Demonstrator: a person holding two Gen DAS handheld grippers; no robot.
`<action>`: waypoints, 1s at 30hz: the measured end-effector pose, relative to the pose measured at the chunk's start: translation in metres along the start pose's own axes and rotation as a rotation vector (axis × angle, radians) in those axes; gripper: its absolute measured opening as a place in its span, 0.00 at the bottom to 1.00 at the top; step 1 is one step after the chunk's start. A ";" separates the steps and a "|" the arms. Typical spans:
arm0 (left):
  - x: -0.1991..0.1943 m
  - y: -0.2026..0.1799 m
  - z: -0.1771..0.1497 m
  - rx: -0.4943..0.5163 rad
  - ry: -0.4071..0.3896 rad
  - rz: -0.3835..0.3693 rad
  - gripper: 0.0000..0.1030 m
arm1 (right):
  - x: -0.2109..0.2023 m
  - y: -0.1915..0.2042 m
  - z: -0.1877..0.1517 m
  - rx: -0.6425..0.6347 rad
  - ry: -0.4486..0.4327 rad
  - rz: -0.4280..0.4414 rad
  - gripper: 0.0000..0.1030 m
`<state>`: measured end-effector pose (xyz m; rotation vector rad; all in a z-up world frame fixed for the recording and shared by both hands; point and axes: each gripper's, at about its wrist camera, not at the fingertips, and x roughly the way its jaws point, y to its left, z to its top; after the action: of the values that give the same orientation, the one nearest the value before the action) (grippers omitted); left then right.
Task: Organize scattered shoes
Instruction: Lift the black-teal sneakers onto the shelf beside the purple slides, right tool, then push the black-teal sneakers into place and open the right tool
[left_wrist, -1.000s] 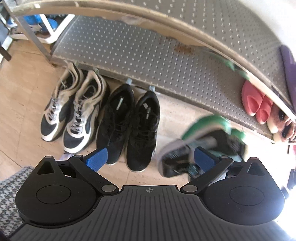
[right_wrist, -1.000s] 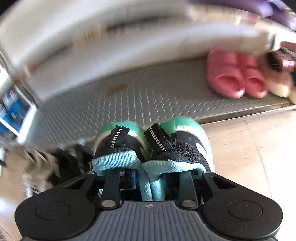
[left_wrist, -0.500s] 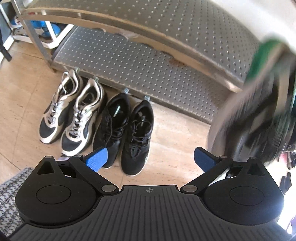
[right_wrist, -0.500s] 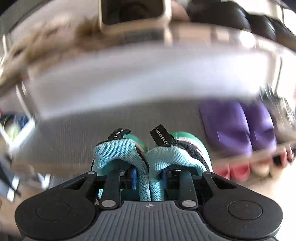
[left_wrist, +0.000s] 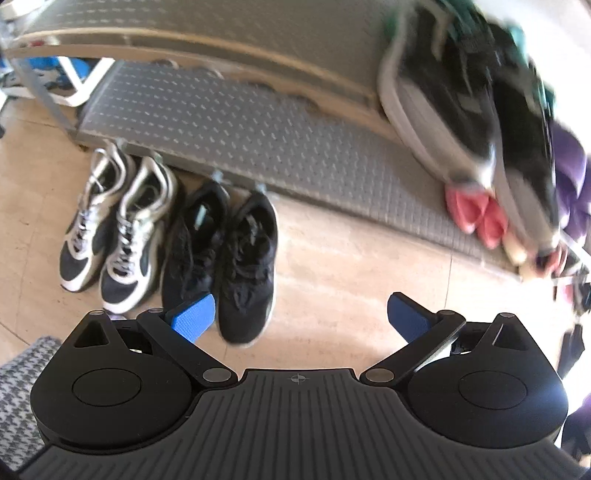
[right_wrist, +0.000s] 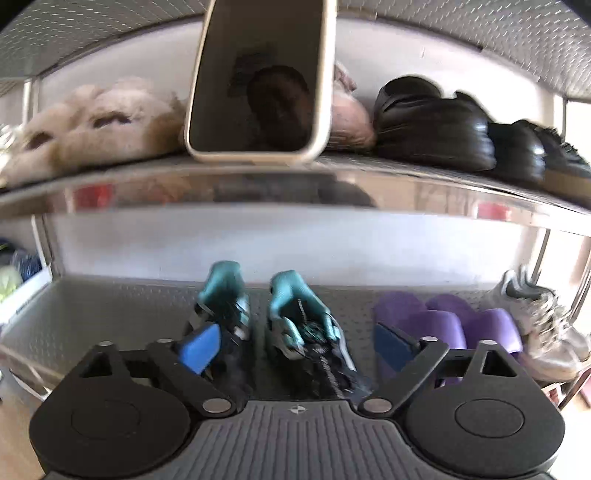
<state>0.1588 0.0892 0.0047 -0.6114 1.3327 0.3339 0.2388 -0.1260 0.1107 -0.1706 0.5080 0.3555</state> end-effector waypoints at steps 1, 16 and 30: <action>0.004 -0.004 -0.004 0.008 0.015 0.001 0.99 | 0.009 -0.003 -0.005 -0.021 0.047 -0.008 0.88; 0.057 -0.076 -0.054 0.340 0.150 0.069 0.99 | 0.086 -0.030 -0.046 0.012 0.222 0.123 0.88; 0.053 -0.066 -0.048 0.306 0.149 0.049 0.99 | 0.097 0.023 -0.032 -0.077 0.324 0.000 0.83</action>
<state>0.1683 0.0023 -0.0371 -0.3517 1.5082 0.1208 0.2951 -0.0844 0.0322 -0.3059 0.8146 0.3496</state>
